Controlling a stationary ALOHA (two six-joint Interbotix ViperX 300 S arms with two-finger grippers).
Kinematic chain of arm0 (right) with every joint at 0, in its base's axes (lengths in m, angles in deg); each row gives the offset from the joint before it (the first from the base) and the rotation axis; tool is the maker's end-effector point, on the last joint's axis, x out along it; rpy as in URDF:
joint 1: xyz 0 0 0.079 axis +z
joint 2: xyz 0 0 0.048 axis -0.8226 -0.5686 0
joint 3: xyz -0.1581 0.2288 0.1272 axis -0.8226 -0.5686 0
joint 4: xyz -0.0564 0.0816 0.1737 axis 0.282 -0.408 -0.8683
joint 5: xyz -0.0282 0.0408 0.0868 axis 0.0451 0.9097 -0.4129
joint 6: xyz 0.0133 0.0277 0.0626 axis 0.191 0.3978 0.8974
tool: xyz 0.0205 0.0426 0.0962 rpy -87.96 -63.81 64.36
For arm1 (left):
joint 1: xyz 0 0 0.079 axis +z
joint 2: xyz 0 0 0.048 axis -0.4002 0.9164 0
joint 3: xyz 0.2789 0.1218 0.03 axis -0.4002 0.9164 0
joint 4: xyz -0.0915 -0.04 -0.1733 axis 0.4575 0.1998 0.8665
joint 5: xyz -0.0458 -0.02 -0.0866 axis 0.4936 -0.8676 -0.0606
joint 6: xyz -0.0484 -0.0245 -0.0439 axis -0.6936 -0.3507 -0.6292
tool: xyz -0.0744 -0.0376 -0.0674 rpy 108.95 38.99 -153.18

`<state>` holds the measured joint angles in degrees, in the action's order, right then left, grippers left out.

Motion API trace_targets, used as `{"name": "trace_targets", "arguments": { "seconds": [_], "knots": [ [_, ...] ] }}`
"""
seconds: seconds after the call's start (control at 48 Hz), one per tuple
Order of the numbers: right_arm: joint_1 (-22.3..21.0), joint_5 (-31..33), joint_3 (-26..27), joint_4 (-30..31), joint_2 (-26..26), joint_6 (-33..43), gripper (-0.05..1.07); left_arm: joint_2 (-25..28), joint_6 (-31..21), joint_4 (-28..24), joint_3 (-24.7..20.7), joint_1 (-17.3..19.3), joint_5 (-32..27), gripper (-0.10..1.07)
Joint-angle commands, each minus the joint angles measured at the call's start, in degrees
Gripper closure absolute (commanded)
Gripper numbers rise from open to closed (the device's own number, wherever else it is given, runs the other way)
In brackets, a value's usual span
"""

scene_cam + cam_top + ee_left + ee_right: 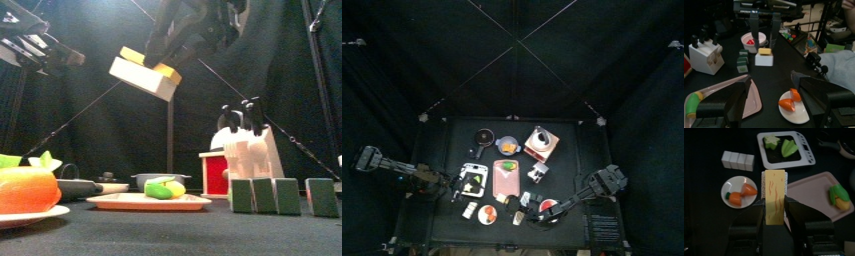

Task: Grab egg sushi with both hands

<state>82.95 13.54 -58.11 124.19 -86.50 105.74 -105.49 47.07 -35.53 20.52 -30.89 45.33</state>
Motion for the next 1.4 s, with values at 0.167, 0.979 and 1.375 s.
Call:
{"name": "trace_targets", "arguments": {
  "seconds": [0.167,0.979,1.375],
  "knots": [
    [-0.18,-0.26,2.29,2.55,0.53,0.09,0.88,7.56,0.26,1.32,-6.24,-0.26,0.62,0.0],
    [-0.35,4.04,2.46,3.25,-0.35,0.88,0.88,20.21,0.35,4.39,-14.33,-0.97,0.7,0.0],
    [-0.35,4.66,2.55,3.34,-0.35,0.88,0.88,22.85,0.44,4.39,-16.0,-0.97,0.7,0.01]
  ]
}}
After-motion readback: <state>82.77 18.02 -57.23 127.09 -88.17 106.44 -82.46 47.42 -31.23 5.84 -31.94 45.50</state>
